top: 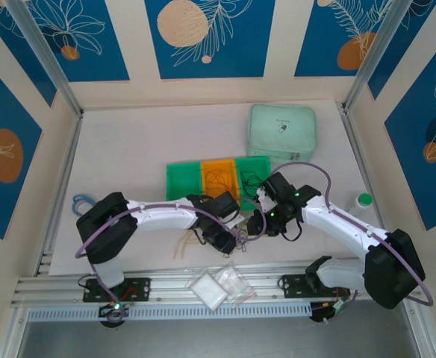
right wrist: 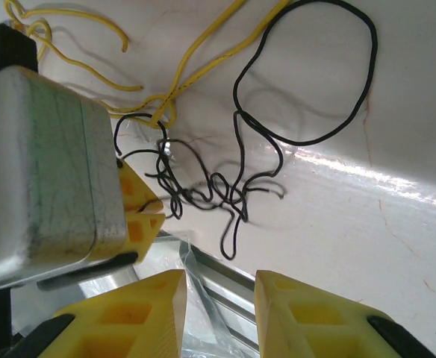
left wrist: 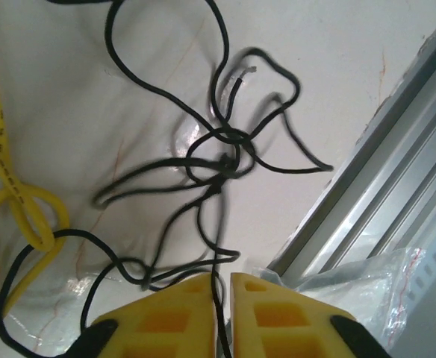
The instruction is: Untangle the cables
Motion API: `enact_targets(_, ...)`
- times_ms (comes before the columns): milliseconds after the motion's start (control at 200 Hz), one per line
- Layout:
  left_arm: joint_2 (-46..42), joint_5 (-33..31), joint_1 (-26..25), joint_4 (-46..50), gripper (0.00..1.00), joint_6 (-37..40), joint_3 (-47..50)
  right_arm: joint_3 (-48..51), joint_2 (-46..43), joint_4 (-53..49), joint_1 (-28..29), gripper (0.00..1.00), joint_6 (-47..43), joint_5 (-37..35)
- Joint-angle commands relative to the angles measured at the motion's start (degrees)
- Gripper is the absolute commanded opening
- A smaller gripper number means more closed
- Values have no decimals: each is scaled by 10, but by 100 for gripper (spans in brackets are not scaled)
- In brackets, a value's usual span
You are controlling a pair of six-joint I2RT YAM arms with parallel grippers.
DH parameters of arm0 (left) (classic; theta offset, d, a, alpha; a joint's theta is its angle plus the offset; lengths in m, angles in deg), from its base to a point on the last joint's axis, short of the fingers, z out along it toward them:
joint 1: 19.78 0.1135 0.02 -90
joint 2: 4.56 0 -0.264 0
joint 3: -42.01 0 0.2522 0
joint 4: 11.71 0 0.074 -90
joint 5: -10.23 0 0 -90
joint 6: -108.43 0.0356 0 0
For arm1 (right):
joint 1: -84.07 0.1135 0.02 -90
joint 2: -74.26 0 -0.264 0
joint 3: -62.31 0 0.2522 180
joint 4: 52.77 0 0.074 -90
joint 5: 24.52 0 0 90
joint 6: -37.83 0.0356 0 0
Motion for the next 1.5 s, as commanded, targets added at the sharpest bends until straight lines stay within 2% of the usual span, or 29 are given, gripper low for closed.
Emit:
enact_targets(0, -6, -19, -6, 17, 0, 4, -17, 12, -7, 5, -3, 31, -7, 21)
enact_targets(360, -114, 25, 24, 51, 0, 26, -49, 37, -20, 77, -1, 31, 10, 54)
enact_targets(565, -161, 32, 31, 71, 0, 30, -64, 64, -61, 139, -1, 31, 21, 53)
enact_targets(760, -186, 33, 39, 79, 0, 31, -63, 85, -130, 201, -3, 33, 33, 84)
enact_targets(940, -210, 17, 50, 80, 0, 28, -62, 98, -173, 184, -18, 35, 42, 70)
enact_targets(1165, -242, 25, 73, 62, 0, 14, -63, 129, -180, 215, -18, 35, 54, 132)
enact_targets(1496, -246, 41, 86, 44, 0, 1, -52, 170, -264, 260, 72, 36, 81, 14)
